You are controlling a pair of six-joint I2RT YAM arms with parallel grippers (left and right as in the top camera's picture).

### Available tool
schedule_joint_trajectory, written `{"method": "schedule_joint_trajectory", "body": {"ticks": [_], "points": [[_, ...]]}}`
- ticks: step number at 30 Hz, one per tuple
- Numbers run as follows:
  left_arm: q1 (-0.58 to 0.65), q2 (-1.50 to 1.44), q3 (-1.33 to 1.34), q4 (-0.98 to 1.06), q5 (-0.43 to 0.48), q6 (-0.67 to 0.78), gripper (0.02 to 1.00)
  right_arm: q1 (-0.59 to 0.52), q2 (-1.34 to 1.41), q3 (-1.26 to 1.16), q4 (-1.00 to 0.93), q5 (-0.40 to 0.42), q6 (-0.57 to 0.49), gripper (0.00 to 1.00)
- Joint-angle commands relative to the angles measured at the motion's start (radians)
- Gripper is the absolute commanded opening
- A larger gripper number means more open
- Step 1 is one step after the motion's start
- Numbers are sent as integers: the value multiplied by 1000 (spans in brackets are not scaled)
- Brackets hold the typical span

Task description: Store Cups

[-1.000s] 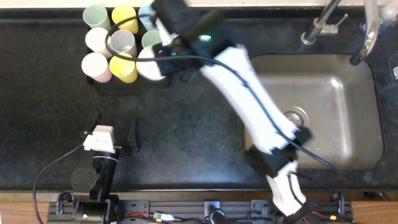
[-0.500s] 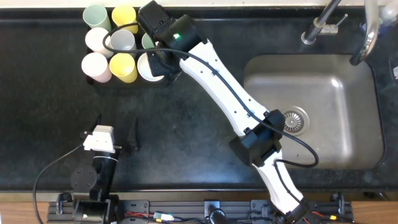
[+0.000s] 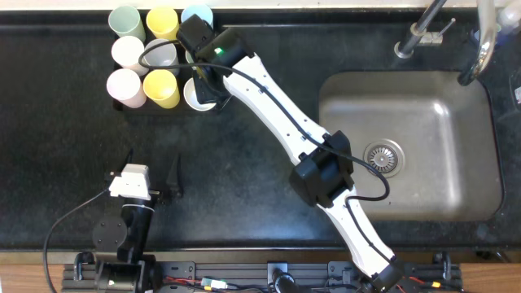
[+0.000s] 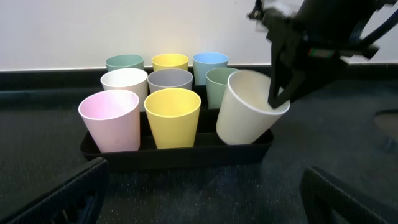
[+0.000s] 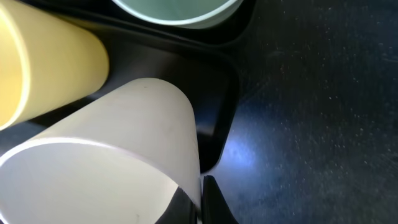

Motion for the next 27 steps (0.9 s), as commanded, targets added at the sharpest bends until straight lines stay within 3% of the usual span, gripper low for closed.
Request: {"method": "schedule_joint_trajectory", "body": {"ticks": [1, 27], "points": [[-6, -6, 0, -4, 14, 18, 1000, -7, 13, 24, 26, 10, 15, 42], [-6, -6, 0, -4, 14, 18, 1000, -39, 19, -25, 63, 24, 19, 66]]}}
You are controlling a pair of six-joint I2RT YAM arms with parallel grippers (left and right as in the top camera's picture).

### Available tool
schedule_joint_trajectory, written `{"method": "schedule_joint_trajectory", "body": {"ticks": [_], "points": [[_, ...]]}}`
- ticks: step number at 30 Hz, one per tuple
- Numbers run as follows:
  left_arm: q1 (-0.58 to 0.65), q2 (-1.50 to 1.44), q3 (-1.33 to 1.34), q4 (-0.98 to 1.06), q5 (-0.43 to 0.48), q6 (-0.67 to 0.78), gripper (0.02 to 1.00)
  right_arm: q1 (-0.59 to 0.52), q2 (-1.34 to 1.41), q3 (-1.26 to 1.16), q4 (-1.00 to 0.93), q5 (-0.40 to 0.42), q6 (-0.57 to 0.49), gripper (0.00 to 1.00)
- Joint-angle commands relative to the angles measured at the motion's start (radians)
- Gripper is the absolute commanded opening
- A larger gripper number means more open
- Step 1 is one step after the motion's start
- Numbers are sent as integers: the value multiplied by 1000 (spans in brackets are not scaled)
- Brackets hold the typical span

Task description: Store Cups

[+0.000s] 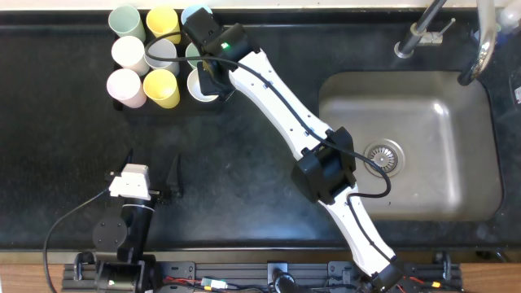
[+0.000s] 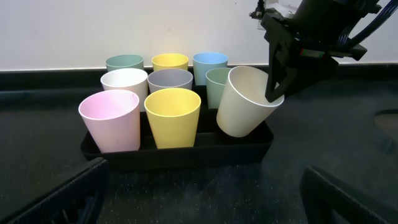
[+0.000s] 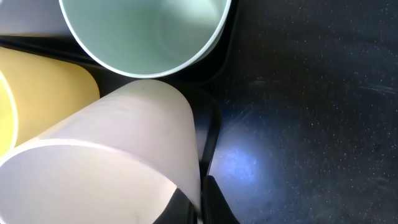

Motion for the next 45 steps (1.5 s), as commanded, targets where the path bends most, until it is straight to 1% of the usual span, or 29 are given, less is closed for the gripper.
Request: {"method": "schedule_joint_trajectory", "body": {"ticks": [1, 6, 11, 13, 14, 15, 20, 23, 24, 29, 34, 35, 37, 39, 40, 43, 45], "points": [[-6, -6, 0, -4, 14, 19, 1000, -5, 11, -36, 9, 8, 11, 66], [-6, -6, 0, -4, 14, 19, 1000, -1, 11, -62, 16, -9, 11, 58], [-6, -6, 0, -4, 14, 19, 1000, -1, 11, -61, 31, -18, 11, 102], [-6, -6, 0, -4, 14, 19, 1000, -1, 11, -61, 31, -18, 11, 161], [-6, -6, 0, -4, 14, 19, 1000, -1, 11, -61, 31, -18, 11, 235], [-6, -6, 0, -4, 14, 19, 1000, -1, 11, -61, 31, -18, 11, 270], [-6, -6, 0, -4, 14, 19, 998, -1, 11, -61, 48, -29, 5, 297], [-6, -6, 0, -4, 14, 19, 1000, -1, -10, -60, 59, -43, -17, 371], [-6, -6, 0, -4, 14, 19, 1000, -1, -19, -60, 61, -43, -30, 393], [-6, -6, 0, -4, 14, 19, 1000, -8, -157, -60, 82, -43, -156, 588], [-6, -6, 0, -4, 14, 19, 1000, -73, -352, -61, 27, -39, -306, 801], [-6, -6, 0, -4, 14, 19, 1000, -114, -412, -62, -23, -13, -343, 862], [-6, -6, 0, -4, 14, 19, 1000, -166, -464, -62, -82, 31, -361, 928], [-6, -6, 0, -4, 14, 19, 1000, -219, -505, -67, -128, 55, -390, 980], [-6, -6, 0, -4, 14, 19, 1000, -270, -546, -89, -151, 63, -430, 998], [-6, -6, 0, -4, 14, 19, 1000, -342, -639, -194, -132, 66, -504, 998], [-6, -6, 0, -4, 14, 19, 1000, -373, -713, -297, -87, 66, -529, 998]]}}
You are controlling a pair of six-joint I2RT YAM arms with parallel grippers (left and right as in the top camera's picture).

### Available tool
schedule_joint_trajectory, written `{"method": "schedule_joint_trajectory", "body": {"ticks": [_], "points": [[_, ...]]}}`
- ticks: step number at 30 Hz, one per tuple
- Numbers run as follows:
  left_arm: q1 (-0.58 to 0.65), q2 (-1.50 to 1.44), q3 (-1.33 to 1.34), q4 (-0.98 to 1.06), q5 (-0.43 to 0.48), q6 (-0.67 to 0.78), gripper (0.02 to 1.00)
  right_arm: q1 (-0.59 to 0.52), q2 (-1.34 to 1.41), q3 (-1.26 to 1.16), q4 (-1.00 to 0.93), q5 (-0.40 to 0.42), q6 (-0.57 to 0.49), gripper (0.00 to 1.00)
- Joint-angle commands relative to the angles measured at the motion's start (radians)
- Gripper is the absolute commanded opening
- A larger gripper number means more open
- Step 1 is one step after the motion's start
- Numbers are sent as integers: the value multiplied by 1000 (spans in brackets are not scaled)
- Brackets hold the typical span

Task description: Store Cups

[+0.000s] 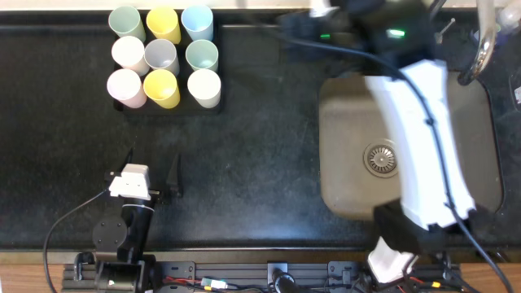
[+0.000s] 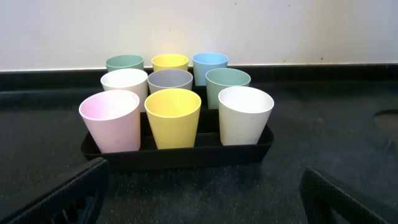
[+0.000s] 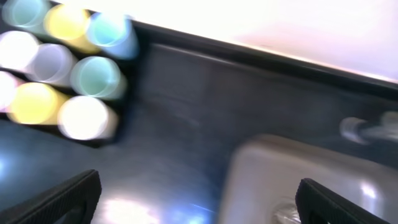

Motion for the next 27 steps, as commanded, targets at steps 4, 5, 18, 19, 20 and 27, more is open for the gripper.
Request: {"method": "schedule_joint_trajectory", "body": {"ticks": [4, 5, 18, 19, 20, 27], "points": [[-6, -6, 0, -4, 13, 19, 1000, -100, -311, -461, 212, 18, -119, 998], [-6, -6, 0, -4, 13, 19, 1000, -114, -406, -596, 291, 18, -119, 998], [-6, -6, 0, -4, 13, 19, 1000, -138, -1176, -1537, 774, 18, -119, 996], [-6, -6, 0, -4, 13, 19, 1000, -137, -1227, -1590, 797, 18, -119, 996], [-6, -6, 0, -4, 13, 19, 1000, -137, -1283, -1646, 821, 18, -119, 996], [-6, -6, 0, -4, 13, 19, 1000, -137, -1567, -1947, 991, 19, -119, 998]]}}
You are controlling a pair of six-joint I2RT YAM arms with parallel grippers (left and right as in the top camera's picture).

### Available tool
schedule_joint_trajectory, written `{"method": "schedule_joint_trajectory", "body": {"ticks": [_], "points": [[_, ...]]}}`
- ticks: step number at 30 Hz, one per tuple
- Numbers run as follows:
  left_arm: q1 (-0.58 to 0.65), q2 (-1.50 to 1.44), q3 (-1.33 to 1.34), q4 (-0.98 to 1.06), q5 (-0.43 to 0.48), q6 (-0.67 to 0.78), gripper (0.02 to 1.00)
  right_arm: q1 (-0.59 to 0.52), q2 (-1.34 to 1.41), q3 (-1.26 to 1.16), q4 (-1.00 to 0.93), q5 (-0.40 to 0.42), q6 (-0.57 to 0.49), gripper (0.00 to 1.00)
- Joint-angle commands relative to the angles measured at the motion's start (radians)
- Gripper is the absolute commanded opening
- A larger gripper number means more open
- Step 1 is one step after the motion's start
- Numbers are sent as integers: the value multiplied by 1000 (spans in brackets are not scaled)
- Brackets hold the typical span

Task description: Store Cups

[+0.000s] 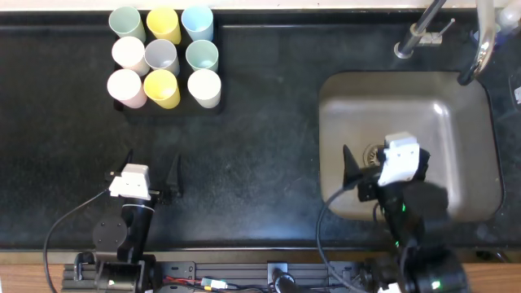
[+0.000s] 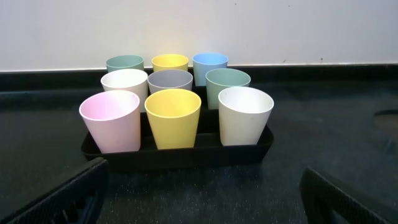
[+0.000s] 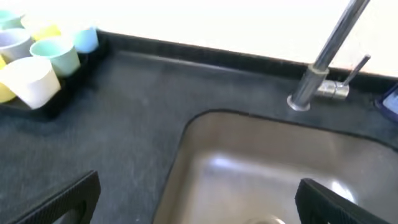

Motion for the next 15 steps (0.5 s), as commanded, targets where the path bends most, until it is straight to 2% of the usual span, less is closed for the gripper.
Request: {"method": "schedule_joint_trajectory", "body": {"ticks": [1, 8, 15], "points": [[-6, -6, 0, -4, 13, 19, 1000, -1, -149, -146, 95, 2, -4, 998], [-6, -6, 0, -4, 13, 19, 1000, -3, -274, -333, 412, 11, -34, 998], [-6, -6, 0, -4, 13, 19, 1000, -31, -316, -483, 596, 10, -34, 998]]}}
